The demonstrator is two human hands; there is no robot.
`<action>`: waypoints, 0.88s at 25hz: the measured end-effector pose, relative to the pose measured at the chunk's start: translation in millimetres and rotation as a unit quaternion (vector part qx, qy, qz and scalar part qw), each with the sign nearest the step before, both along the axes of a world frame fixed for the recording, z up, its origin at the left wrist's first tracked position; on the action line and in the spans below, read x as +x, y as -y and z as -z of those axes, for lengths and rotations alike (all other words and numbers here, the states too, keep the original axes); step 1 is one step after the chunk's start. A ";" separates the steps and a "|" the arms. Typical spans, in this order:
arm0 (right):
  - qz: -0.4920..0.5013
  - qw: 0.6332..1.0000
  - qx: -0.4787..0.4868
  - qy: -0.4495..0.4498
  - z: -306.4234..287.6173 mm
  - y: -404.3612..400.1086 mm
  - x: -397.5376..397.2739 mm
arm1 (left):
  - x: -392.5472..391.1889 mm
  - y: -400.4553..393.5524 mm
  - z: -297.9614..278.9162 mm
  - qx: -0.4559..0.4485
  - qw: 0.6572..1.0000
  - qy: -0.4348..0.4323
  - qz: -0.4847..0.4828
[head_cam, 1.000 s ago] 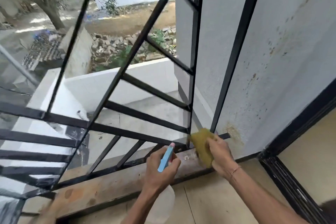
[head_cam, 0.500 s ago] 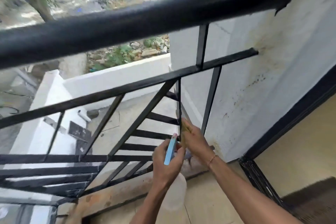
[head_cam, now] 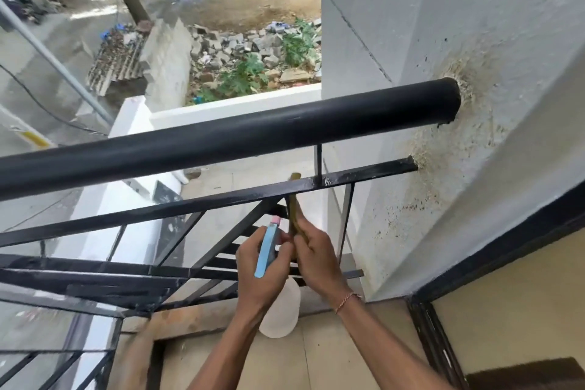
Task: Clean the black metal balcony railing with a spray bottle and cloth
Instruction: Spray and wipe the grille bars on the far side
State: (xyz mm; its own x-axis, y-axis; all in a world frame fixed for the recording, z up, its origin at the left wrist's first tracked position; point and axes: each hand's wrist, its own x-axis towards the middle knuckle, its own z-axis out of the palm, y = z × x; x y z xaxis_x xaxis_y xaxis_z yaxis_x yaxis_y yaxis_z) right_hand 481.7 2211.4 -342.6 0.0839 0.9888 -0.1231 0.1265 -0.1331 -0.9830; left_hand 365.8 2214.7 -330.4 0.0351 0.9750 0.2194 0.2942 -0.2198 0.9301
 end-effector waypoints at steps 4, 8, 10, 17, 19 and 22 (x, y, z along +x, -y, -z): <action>-0.059 0.992 -0.079 0.075 43.3 -10.2 15.2 | 0.6 1.8 9.8 -0.019 0.998 -0.037 -0.042; -0.048 0.995 -0.086 0.023 41.9 -17.3 22.3 | 2.9 8.6 18.2 -0.054 0.996 -0.054 -0.056; -0.027 0.998 -0.056 -0.005 33.2 -22.7 22.4 | 5.0 13.1 19.0 -0.056 0.995 -0.057 -0.056; -0.037 0.994 -0.102 -0.005 48.5 -14.7 24.8 | 8.5 19.3 13.4 -0.053 0.994 -0.082 -0.053; -0.010 0.986 -0.165 -0.009 65.8 -5.1 29.5 | 12.0 22.4 15.1 -0.060 0.992 -0.097 -0.059; 0.032 0.976 -0.214 -0.029 81.8 13.1 41.2 | 17.7 28.0 21.3 -0.067 0.991 -0.098 -0.069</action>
State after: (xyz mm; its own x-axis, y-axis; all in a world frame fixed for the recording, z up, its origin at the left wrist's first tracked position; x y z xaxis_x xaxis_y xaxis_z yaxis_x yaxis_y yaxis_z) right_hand 522.9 2198.3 -424.5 0.1255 0.8382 -0.5308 0.0508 -0.5397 -0.8403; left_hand 383.4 2186.7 -351.7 -0.0716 0.9933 0.0905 0.4912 -0.0438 0.8700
